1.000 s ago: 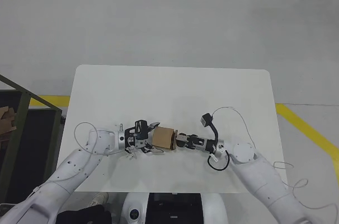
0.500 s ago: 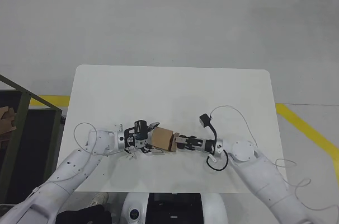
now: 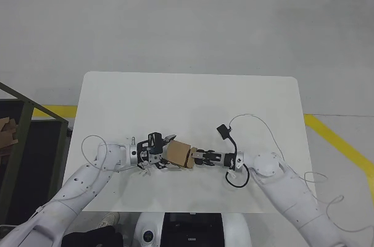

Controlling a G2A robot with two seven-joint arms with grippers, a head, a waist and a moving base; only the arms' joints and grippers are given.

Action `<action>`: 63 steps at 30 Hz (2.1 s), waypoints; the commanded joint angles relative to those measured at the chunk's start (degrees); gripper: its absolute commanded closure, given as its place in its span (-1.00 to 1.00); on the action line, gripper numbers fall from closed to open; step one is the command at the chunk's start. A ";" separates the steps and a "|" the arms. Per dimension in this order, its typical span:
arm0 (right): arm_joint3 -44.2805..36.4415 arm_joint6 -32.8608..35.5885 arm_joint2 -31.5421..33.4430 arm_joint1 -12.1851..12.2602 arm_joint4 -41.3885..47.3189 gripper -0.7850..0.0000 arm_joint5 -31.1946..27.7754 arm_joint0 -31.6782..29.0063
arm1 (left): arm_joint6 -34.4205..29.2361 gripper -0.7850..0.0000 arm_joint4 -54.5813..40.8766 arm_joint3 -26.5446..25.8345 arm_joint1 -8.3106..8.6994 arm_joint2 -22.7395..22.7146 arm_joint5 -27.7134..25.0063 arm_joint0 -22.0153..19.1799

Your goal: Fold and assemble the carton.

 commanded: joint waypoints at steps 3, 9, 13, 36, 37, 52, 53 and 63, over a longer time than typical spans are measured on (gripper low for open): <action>-0.85 -0.14 0.09 0.04 -0.75 0.57 1.25 0.03 | 0.08 0.04 0.19 -0.04 0.01 0.08 -0.05 -0.09; -1.73 0.21 -0.06 0.05 -1.91 0.56 2.32 0.20 | 0.08 0.04 0.13 -0.20 0.02 0.10 -0.04 -0.03; -2.11 0.31 -0.24 0.02 -2.80 0.55 3.43 0.55 | 0.19 0.04 0.24 -0.30 0.05 0.10 0.00 0.00; -3.34 0.12 -1.46 -0.53 -5.26 0.58 6.85 2.53 | 0.38 0.04 -0.12 -0.41 0.11 0.00 -0.11 -0.08; -3.41 0.17 -1.60 -0.59 -5.41 0.58 7.07 2.73 | 0.40 0.04 -0.08 -0.41 0.10 0.06 -0.08 -0.14; -5.99 1.28 -3.37 -1.21 -8.44 0.48 13.37 5.39 | 0.83 0.04 -0.17 0.07 -0.19 0.84 -0.09 -0.70; -6.42 1.32 -3.33 -1.20 -8.59 0.47 13.79 5.41 | 0.90 0.04 -0.20 0.13 -0.21 0.88 -0.10 -0.73; -9.21 1.67 -0.82 -0.27 -9.38 0.43 14.80 2.89 | 1.24 0.04 0.14 0.74 -0.14 0.83 0.02 -0.73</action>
